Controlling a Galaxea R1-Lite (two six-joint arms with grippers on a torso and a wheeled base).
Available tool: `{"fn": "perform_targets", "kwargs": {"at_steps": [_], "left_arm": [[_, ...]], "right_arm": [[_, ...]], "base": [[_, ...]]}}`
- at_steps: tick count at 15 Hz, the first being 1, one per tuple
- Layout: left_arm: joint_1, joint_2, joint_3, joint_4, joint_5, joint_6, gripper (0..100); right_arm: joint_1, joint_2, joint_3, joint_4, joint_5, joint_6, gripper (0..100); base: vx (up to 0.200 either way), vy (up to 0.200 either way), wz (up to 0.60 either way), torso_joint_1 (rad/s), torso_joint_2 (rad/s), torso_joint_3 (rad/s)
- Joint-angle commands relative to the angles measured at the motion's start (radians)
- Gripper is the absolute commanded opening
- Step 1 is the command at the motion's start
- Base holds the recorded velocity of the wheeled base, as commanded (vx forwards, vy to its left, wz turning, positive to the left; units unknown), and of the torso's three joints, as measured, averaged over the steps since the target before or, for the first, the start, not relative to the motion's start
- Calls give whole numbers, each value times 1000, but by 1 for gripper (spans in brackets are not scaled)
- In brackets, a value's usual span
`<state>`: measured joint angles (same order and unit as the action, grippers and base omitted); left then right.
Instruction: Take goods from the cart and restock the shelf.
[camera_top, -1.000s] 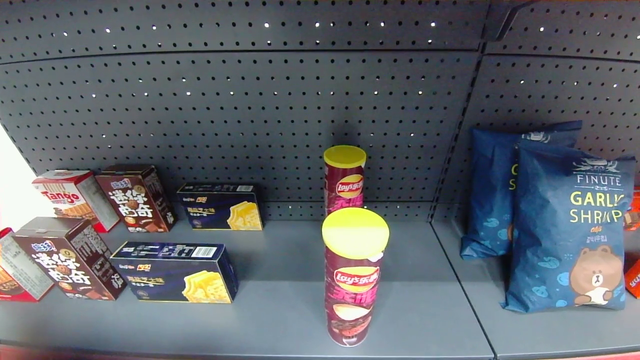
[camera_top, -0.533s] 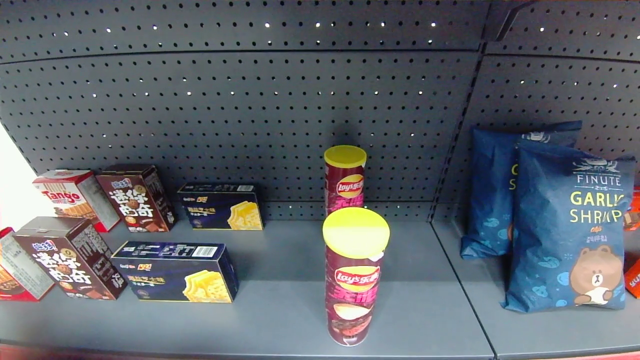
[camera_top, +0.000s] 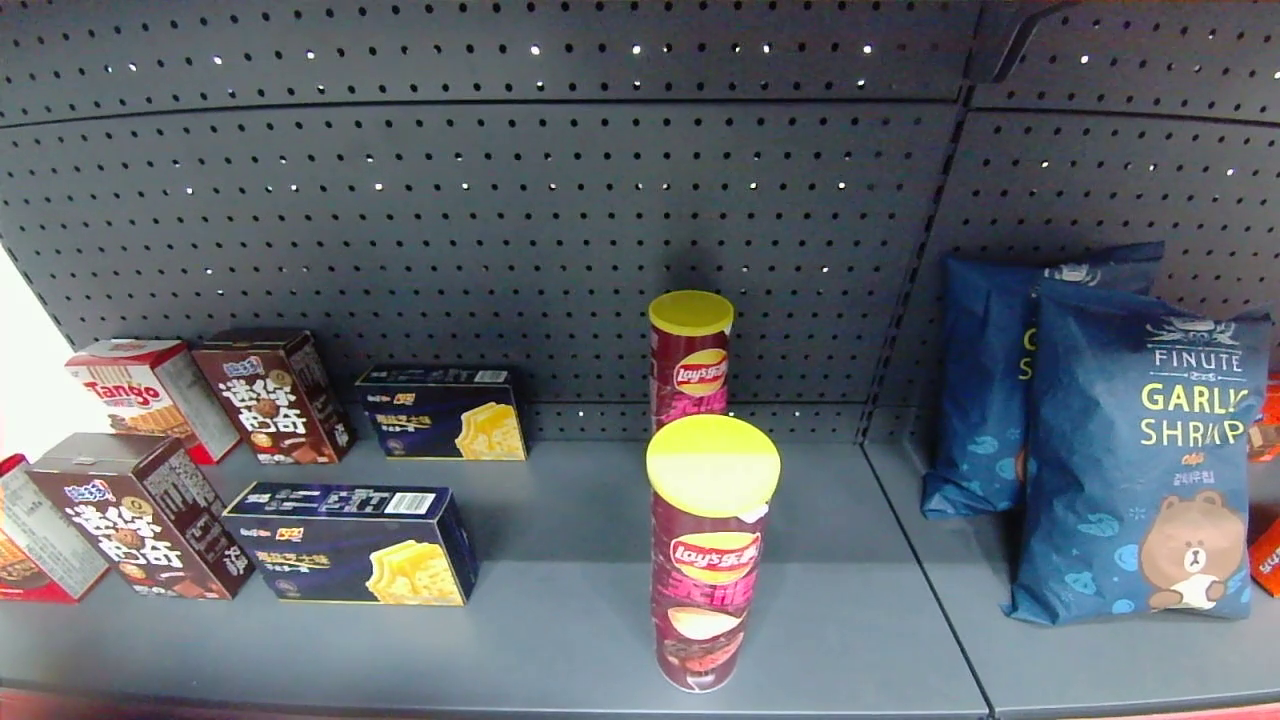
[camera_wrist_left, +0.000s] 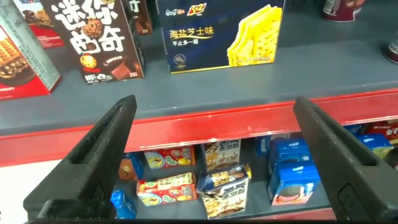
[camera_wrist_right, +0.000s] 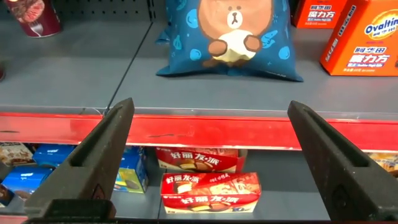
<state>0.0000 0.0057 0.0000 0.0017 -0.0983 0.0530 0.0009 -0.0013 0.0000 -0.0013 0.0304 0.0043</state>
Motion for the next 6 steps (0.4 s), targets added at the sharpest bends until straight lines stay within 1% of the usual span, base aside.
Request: {"fn": "perform_targets", "kwargs": {"at_steps": [1,6], "left_arm": [[0,2,0,0,0,-1,100],[0,0,0,0,0,-1,100]], "right_arm": [[1,1,0,0,2,0,100],[-1,1,0,0,0,0,100]], "base": [[0,0,0,0,0,0],[0,0,0,0,0,0]]}}
